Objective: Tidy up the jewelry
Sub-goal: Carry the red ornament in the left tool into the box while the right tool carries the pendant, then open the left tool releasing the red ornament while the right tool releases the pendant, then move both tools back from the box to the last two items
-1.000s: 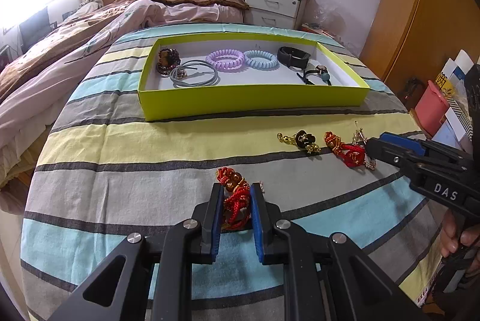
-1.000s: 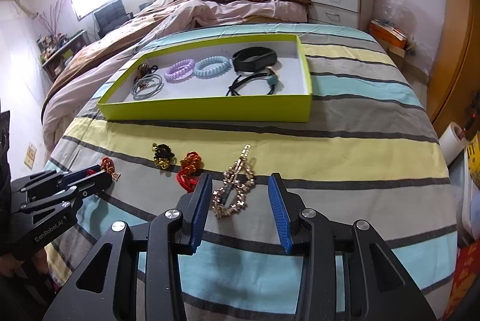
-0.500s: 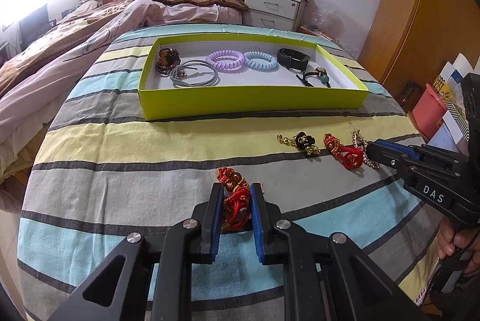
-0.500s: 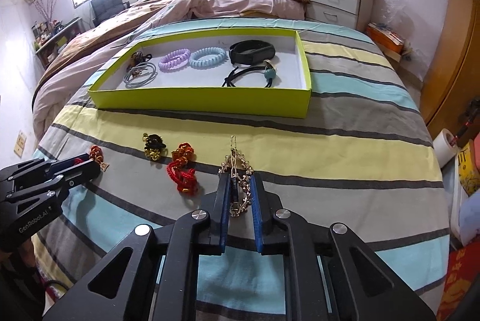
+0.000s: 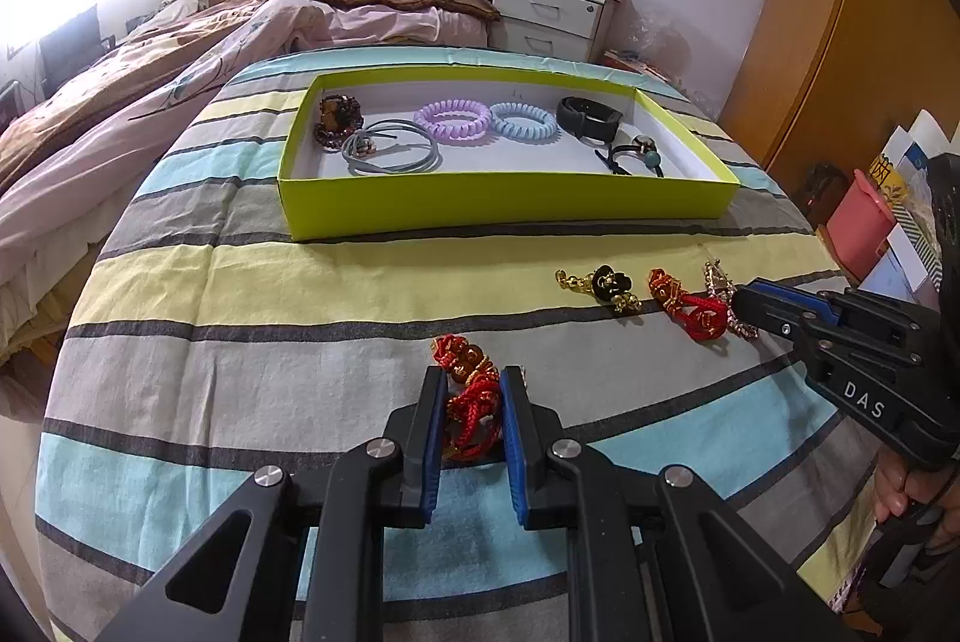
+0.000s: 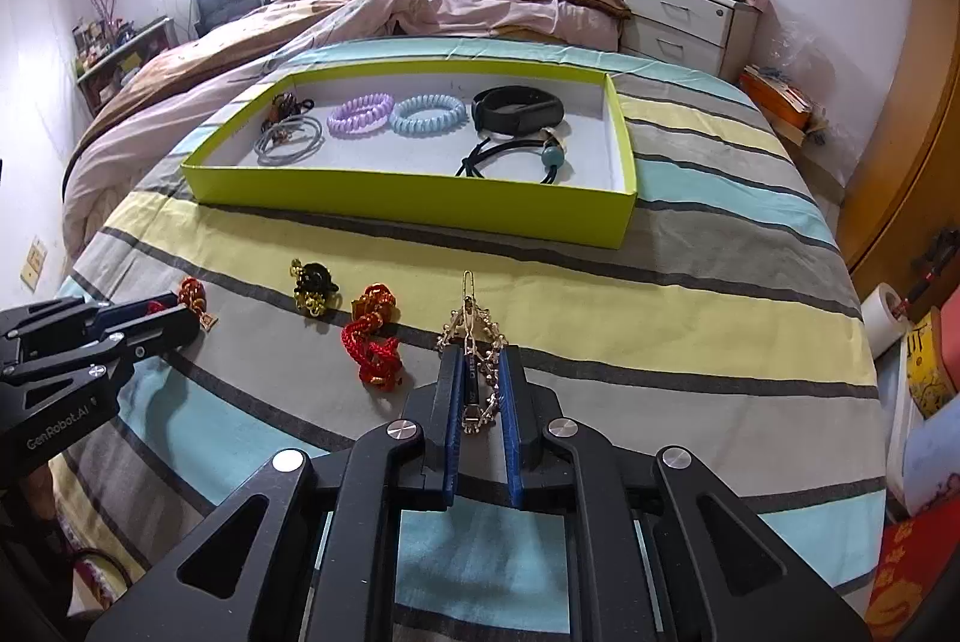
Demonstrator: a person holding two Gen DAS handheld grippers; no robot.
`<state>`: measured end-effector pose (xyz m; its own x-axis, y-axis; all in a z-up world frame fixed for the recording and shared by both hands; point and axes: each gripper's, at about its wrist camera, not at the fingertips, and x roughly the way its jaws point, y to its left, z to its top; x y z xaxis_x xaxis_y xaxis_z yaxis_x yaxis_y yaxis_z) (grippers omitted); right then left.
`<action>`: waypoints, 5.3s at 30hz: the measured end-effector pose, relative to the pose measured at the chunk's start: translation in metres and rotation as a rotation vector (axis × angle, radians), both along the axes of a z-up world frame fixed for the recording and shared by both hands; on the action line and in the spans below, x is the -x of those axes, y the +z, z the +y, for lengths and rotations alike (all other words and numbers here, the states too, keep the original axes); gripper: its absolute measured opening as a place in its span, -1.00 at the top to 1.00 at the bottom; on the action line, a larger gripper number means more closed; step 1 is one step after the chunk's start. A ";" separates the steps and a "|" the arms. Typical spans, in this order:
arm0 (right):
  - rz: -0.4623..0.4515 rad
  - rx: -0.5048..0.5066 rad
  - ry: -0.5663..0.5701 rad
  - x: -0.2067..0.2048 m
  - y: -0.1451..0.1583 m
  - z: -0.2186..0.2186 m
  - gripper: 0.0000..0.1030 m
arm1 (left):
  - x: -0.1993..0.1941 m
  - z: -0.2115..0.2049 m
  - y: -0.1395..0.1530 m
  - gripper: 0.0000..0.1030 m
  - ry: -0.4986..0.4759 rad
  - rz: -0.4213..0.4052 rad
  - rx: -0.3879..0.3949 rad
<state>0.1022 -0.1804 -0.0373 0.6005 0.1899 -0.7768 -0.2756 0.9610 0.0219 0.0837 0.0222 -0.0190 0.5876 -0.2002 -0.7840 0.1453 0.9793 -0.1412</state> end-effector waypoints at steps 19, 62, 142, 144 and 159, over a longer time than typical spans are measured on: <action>-0.030 -0.084 -0.042 0.002 0.012 -0.012 0.77 | 0.003 0.009 0.017 0.67 0.022 -0.031 0.013; 0.005 -0.092 0.109 -0.106 0.020 0.043 0.77 | -0.119 0.016 0.032 0.67 0.010 -0.017 0.026; -0.011 -0.193 0.093 -0.017 0.014 0.008 0.38 | -0.011 0.017 0.044 0.06 0.055 -0.045 0.056; -0.003 -0.195 0.096 -0.014 0.011 0.008 0.38 | -0.005 0.017 0.042 0.06 0.057 -0.040 0.063; 0.057 -0.090 0.159 -0.013 -0.009 0.035 0.37 | 0.018 0.026 0.030 0.06 0.067 0.001 0.108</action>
